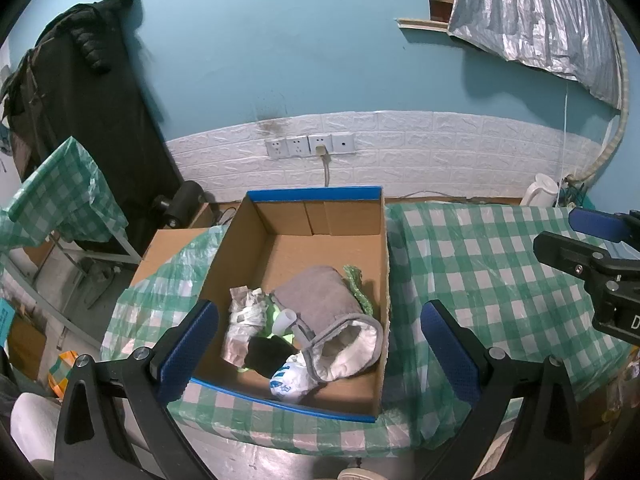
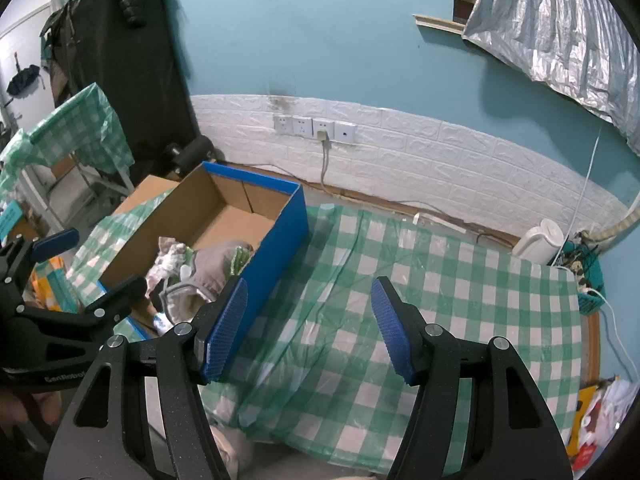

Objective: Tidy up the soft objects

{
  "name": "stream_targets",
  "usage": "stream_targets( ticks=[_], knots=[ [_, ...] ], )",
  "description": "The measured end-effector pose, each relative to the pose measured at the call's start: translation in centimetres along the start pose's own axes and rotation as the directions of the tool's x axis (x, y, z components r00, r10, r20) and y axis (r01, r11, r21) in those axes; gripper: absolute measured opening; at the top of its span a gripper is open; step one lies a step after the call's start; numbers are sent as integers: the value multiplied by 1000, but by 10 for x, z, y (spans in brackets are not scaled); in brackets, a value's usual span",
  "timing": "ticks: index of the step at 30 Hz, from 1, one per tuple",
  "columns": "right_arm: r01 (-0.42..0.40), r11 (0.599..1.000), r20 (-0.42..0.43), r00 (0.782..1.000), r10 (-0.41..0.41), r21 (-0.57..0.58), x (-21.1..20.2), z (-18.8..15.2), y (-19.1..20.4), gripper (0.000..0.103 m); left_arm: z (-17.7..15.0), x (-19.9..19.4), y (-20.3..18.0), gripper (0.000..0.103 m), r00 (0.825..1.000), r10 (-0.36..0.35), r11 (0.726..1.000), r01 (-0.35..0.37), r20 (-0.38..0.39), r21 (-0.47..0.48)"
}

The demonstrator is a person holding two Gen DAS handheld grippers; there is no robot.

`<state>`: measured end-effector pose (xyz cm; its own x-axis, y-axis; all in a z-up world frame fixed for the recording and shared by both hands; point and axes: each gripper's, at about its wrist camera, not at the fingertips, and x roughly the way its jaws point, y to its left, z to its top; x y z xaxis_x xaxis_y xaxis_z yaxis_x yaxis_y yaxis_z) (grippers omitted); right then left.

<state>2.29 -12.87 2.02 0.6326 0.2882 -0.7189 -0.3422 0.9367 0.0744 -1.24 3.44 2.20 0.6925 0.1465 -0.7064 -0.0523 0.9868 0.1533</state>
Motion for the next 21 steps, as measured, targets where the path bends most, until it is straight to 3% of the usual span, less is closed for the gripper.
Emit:
stream_targets(
  ticks=[21],
  knots=[
    [0,1000,-3,1000,0,-4,0,0,3,64,-3,1,-5,102,1000,-4,1000,4,-12,3]
  ],
)
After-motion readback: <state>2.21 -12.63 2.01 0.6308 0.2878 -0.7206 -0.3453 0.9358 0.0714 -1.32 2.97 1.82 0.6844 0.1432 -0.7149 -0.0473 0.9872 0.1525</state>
